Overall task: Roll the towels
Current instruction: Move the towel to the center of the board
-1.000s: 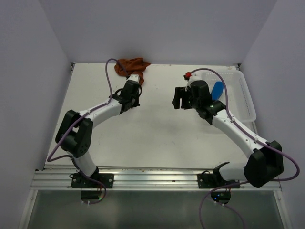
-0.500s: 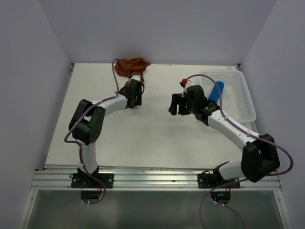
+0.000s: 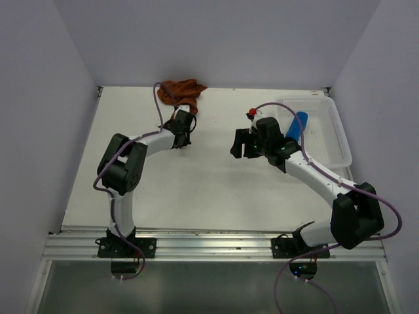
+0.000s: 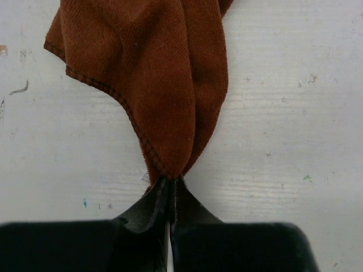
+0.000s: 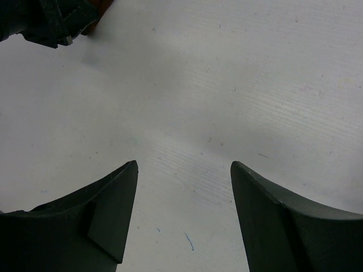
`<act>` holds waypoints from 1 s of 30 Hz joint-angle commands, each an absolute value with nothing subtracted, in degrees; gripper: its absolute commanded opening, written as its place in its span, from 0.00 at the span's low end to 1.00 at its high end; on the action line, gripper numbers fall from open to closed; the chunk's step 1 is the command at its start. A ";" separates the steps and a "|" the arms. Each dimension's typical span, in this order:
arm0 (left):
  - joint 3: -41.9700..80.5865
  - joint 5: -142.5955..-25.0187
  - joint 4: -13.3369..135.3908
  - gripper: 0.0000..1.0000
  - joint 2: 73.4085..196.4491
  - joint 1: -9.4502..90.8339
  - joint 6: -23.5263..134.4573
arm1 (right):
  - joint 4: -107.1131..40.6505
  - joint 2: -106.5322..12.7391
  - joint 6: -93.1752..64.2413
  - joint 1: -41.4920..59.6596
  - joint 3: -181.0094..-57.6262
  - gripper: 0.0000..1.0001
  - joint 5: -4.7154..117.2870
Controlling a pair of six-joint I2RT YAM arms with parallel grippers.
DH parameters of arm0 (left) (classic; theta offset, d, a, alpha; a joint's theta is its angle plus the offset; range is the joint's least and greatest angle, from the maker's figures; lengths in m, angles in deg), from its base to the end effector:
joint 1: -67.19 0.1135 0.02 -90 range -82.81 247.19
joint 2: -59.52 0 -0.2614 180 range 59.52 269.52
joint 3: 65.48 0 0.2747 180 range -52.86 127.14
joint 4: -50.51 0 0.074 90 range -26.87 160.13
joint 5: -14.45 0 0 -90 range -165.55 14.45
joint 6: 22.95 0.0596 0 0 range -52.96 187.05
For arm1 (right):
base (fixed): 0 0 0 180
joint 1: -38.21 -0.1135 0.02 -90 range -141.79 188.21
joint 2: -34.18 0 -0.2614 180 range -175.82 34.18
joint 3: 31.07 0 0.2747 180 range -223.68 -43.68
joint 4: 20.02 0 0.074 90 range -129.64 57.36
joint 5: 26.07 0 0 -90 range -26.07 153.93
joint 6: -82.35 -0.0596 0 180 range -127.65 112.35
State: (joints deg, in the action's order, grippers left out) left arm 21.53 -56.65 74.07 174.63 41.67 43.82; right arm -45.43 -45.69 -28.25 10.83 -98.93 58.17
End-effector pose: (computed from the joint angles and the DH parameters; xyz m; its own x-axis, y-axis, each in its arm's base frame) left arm 0.4181 -0.1782 0.1185 -0.7397 -0.0604 -0.6702 -0.0713 0.9974 -0.0112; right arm 0.3068 0.1656 0.2327 -0.6910 0.0364 -0.7220 -0.3047 0.8910 0.3365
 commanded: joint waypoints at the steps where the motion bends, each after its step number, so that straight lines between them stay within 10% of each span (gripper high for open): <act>1: 20.36 -56.56 71.83 0.00 171.94 42.14 43.58 | -44.41 -45.09 -28.75 10.61 -99.14 0.70 57.07; 30: -8.20 -72.38 78.86 0.00 114.66 42.05 35.76 | -55.74 -37.79 -29.27 7.98 -103.54 0.70 54.70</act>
